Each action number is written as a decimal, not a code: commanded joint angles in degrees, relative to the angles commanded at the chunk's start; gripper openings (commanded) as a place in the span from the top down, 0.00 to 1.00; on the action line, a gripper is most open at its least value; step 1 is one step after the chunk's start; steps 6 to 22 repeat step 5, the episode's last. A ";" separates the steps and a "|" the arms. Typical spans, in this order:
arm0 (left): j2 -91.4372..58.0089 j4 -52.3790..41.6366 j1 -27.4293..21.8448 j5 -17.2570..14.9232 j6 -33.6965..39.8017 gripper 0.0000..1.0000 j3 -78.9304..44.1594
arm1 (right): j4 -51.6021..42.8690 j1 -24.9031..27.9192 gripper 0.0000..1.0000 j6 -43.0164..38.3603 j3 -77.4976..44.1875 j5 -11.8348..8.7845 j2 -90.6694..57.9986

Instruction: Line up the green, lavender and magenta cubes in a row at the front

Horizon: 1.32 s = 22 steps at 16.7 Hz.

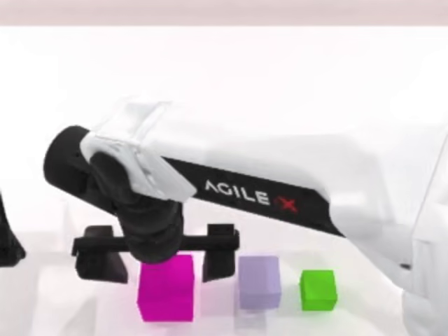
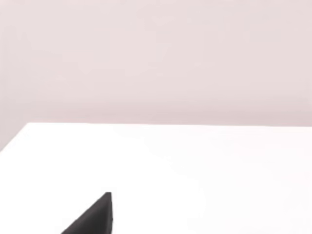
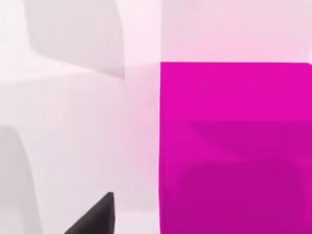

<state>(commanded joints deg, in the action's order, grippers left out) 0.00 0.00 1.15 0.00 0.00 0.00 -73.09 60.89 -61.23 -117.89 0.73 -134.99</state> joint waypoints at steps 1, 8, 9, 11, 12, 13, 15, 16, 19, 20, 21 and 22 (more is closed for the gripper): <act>0.00 0.00 0.00 0.00 0.00 0.00 0.00 | -2.22 0.07 0.00 0.01 -1.86 -0.04 0.20; 0.00 0.00 0.00 0.00 0.00 0.00 0.00 | -6.30 0.15 0.00 0.11 -5.71 -0.10 0.88; 0.00 0.00 0.00 0.00 0.00 0.00 0.00 | -6.30 0.15 0.00 0.11 -5.71 -0.10 0.88; 0.00 0.00 0.00 0.00 0.00 0.00 0.00 | -6.30 0.15 0.00 0.11 -5.71 -0.10 0.88; 0.00 0.00 0.00 0.00 0.00 0.00 0.00 | -6.30 0.15 0.00 0.11 -5.71 -0.10 0.88; 0.00 0.00 0.00 0.00 0.00 0.00 0.00 | -6.30 0.15 0.00 0.11 -5.71 -0.10 0.88; 0.00 0.00 0.00 0.00 0.00 0.00 0.00 | -6.30 0.15 0.00 0.11 -5.71 -0.10 0.88; 0.00 0.00 0.00 0.00 0.00 0.00 0.00 | -6.30 0.15 0.00 0.11 -5.71 -0.10 0.88; 0.00 0.00 0.00 0.00 0.00 0.00 0.00 | -6.30 0.15 0.00 0.11 -5.71 -0.10 0.88; 0.00 0.00 0.00 0.00 0.00 0.00 0.00 | -6.30 0.15 0.00 0.11 -5.71 -0.10 0.88; 0.00 0.00 0.00 0.00 0.00 0.00 0.00 | -6.30 0.15 0.00 0.11 -5.71 -0.10 0.88; 0.00 0.00 0.00 0.00 0.00 0.00 0.00 | -6.30 0.15 0.00 0.11 -5.71 -0.10 0.88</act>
